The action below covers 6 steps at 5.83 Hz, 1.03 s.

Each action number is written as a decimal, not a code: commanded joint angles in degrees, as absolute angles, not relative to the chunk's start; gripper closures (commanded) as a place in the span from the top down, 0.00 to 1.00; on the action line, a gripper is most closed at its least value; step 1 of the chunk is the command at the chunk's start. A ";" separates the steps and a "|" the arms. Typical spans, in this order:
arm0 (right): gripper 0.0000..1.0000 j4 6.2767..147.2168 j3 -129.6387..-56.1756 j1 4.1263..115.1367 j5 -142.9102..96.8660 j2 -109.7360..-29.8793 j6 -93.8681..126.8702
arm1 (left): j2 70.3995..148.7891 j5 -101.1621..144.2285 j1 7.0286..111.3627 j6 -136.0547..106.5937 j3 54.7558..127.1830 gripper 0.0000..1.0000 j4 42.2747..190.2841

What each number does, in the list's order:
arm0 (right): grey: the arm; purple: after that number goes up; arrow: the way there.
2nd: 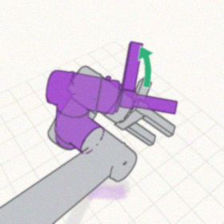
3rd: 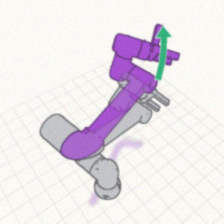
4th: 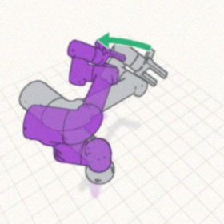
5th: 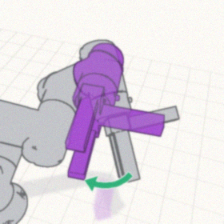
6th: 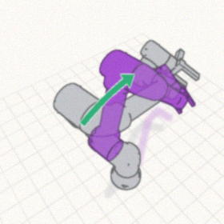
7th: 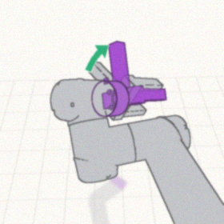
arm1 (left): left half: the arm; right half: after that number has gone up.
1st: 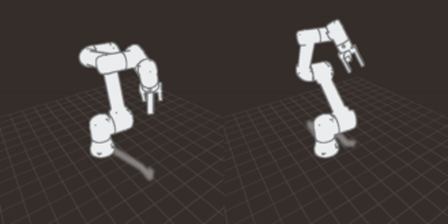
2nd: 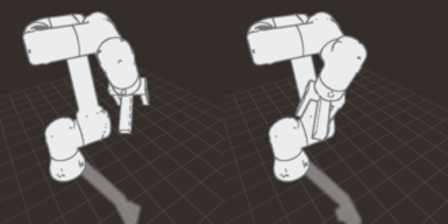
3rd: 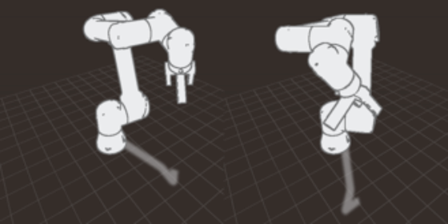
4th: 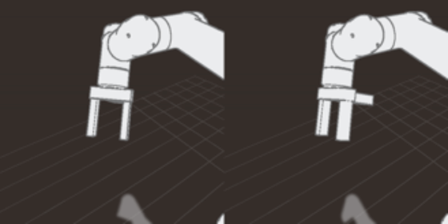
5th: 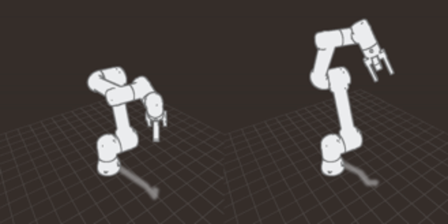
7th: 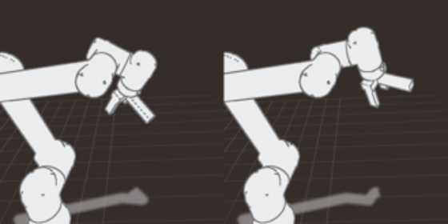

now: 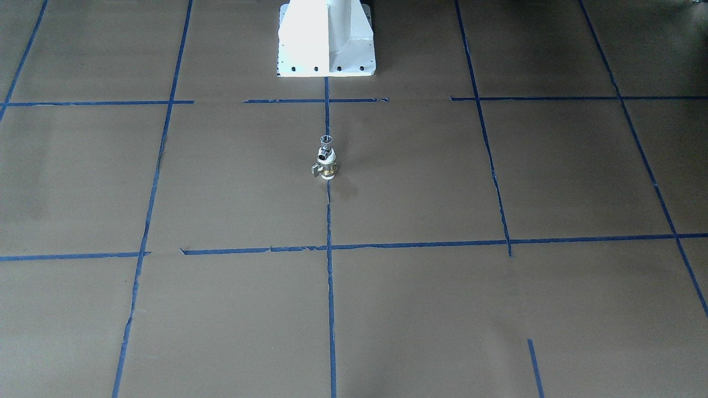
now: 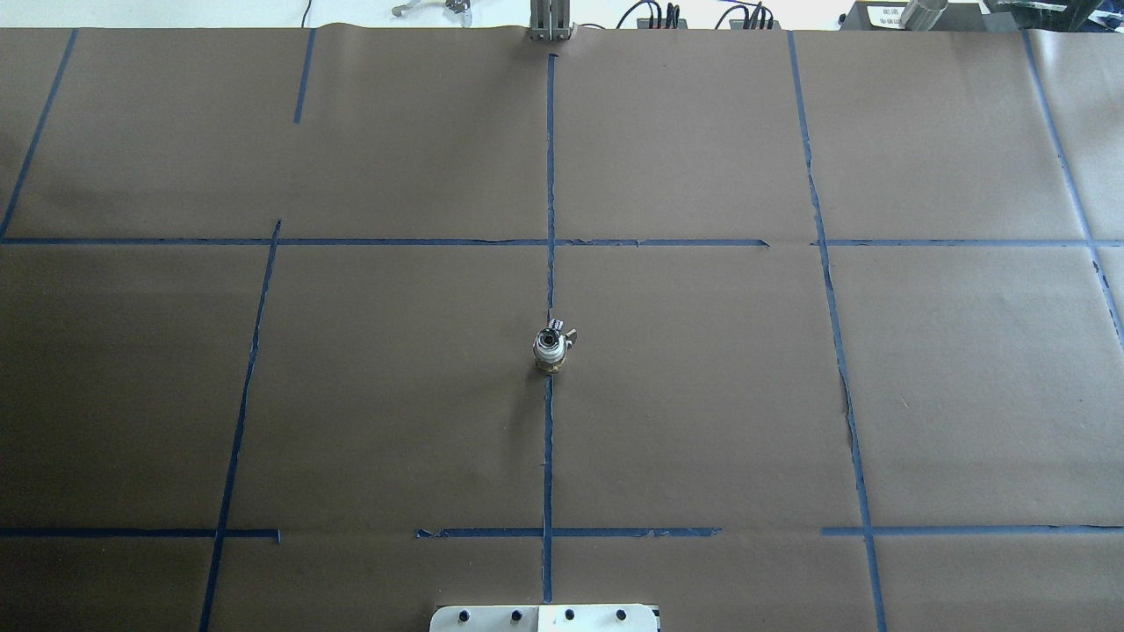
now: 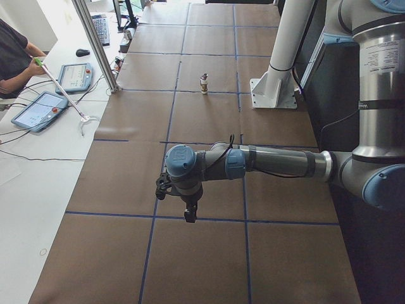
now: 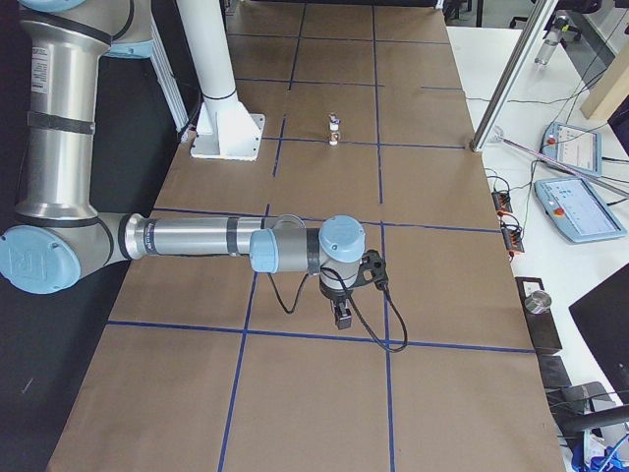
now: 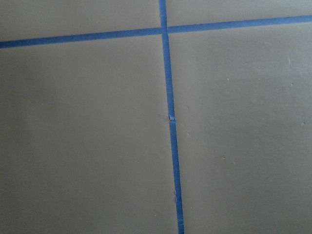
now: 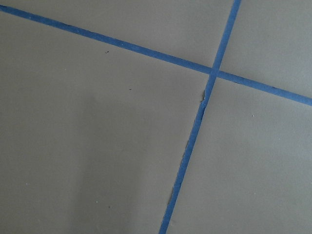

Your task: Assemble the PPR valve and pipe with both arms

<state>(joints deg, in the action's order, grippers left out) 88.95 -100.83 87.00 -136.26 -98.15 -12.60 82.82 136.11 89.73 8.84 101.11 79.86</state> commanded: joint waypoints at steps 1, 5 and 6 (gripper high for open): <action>1.00 88.68 -100.99 86.92 -136.50 -98.35 -12.40 | 82.79 136.23 89.74 8.62 101.08 1.00 80.15; 1.00 96.44 -103.87 87.01 -136.06 -98.00 -12.22 | 83.58 136.32 89.65 8.61 101.25 1.00 80.07; 1.00 100.16 -104.41 87.01 -136.14 -98.35 -12.22 | 83.50 136.49 89.65 8.61 101.42 1.00 79.98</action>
<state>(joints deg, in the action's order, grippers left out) 95.91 -103.64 87.00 -136.13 -98.19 -12.22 83.57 136.32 89.65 8.61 101.31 80.04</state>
